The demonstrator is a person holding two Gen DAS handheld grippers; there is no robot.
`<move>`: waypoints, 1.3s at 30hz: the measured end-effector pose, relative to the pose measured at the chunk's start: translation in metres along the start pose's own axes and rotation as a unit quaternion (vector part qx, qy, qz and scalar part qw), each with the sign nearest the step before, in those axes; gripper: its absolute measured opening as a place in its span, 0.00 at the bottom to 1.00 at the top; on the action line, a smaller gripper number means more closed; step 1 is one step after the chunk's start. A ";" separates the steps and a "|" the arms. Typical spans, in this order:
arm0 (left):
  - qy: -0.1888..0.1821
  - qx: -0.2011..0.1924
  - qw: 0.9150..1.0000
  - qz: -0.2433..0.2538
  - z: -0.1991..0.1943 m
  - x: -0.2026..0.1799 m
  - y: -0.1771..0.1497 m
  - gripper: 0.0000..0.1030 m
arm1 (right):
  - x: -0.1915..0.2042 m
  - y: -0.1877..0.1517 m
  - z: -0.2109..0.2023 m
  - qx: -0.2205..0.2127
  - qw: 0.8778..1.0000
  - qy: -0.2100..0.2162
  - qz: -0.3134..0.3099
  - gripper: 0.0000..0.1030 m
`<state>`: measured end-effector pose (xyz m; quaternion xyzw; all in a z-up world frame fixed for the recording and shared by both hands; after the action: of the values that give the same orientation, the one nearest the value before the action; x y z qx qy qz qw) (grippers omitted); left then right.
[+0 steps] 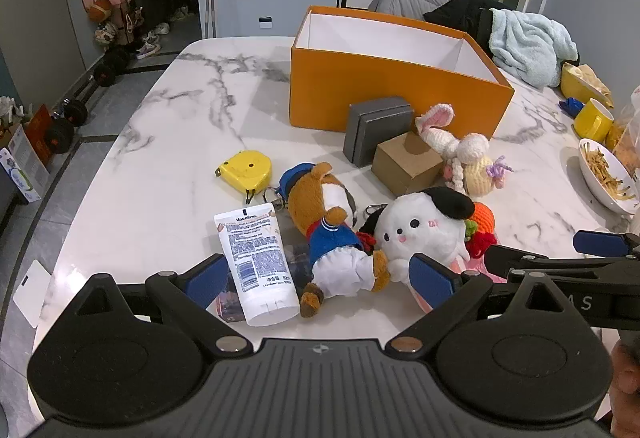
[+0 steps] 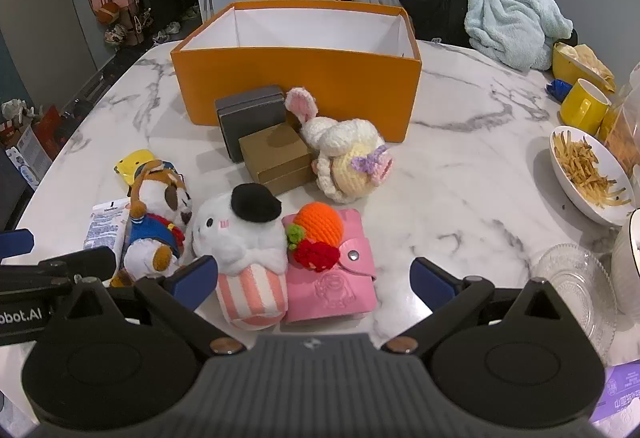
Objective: Organize objects
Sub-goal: 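Reach the left tool to the Vaseline tube while the right tool approaches the white bunny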
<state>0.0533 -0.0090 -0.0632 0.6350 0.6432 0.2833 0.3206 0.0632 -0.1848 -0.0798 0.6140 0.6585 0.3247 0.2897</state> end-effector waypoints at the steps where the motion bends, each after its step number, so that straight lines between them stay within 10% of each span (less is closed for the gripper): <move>1: -0.001 0.000 1.000 -0.001 0.001 0.000 0.000 1.00 | 0.000 0.000 0.000 0.000 1.000 0.000 0.000 0.99; 20: -0.015 0.009 1.000 0.000 0.015 0.004 -0.006 1.00 | -0.002 0.010 0.007 -0.005 1.000 -0.002 0.005 0.99; 33: -0.026 -0.003 0.999 -0.019 0.044 0.048 -0.005 1.00 | -0.025 0.064 0.026 -0.097 0.994 0.049 0.020 0.99; 39: -0.026 0.021 0.998 -0.059 0.058 0.071 -0.022 1.00 | -0.038 0.073 0.044 -0.111 0.994 0.009 -0.018 0.99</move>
<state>0.0851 0.0582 -0.1206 0.6097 0.6771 0.2338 0.3394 0.1455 -0.2175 -0.0507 0.5631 0.6321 0.3959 0.3559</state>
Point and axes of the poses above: each gripper's, at about its wrist camera, not at the fingertips, and z roughly the way its jaws point, x to its left, y to its top, the point moved 9 cm from there along z, roughly the way its jaws point, and after that the axes turned 12 degrees about -x, right-handed, at the moved point
